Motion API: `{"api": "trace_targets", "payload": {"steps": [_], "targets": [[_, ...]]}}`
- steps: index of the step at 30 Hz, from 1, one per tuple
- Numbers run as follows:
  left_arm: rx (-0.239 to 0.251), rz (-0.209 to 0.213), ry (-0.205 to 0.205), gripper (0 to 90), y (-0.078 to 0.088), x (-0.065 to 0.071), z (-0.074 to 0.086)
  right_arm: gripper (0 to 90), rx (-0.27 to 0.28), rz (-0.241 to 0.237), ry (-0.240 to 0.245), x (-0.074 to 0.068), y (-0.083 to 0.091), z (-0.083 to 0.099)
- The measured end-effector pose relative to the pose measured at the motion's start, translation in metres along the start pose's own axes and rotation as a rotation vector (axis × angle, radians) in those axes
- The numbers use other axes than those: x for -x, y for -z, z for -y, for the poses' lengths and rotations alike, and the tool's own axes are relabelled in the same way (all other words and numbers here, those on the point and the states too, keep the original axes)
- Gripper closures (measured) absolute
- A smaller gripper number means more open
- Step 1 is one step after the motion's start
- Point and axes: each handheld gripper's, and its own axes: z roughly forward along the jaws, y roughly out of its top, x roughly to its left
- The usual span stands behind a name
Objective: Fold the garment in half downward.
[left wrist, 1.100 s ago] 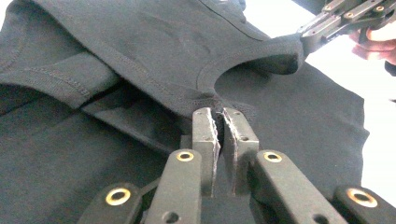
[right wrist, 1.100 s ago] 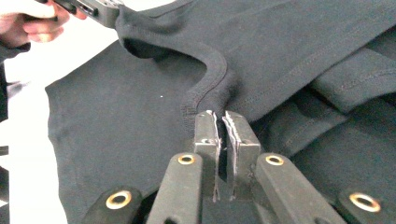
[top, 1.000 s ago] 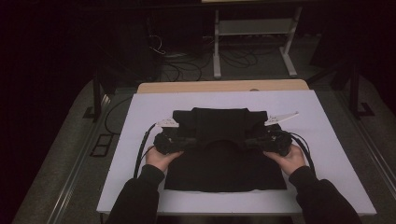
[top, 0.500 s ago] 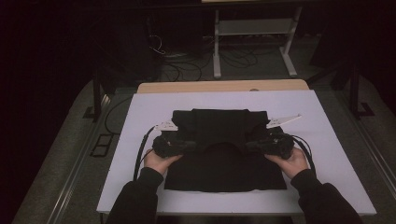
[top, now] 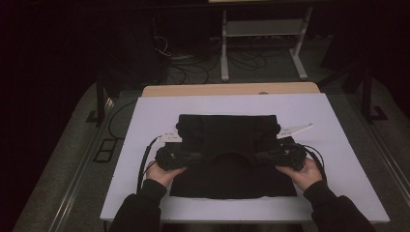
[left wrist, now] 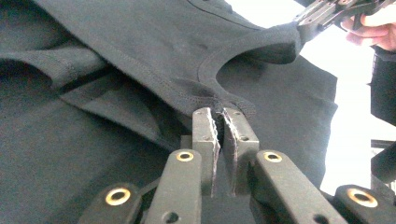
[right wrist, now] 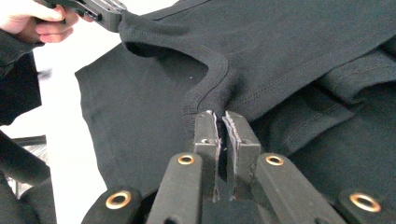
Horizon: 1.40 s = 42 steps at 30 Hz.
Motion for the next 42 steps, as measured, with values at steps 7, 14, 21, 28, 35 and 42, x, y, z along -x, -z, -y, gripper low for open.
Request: {"api": "trace_targets", "payload": {"steps": [7,14,21,28,35,42], "targets": [[-0.012,0.015,-0.009,82.7,0.001,0.006,0.004,83.1,-0.023,-0.005,0.005,-0.006,0.000,0.005],[-0.026,0.022,-0.010,82.8,0.003,0.015,0.011,83.1,-0.036,-0.011,0.005,-0.012,0.003,0.012],[-0.018,0.030,-0.015,82.7,0.010,0.022,0.016,83.0,-0.044,-0.018,0.007,-0.019,0.006,0.019],[-0.017,0.083,0.010,82.7,0.009,0.030,0.021,83.0,-0.059,-0.033,0.013,-0.025,0.006,0.023],[-0.059,0.093,-0.040,82.7,0.006,0.043,0.023,83.0,-0.069,-0.040,0.002,-0.027,0.008,0.028],[-0.080,0.090,-0.029,82.7,0.010,0.042,0.027,82.9,-0.082,-0.064,-0.003,-0.030,0.012,0.035]]}}
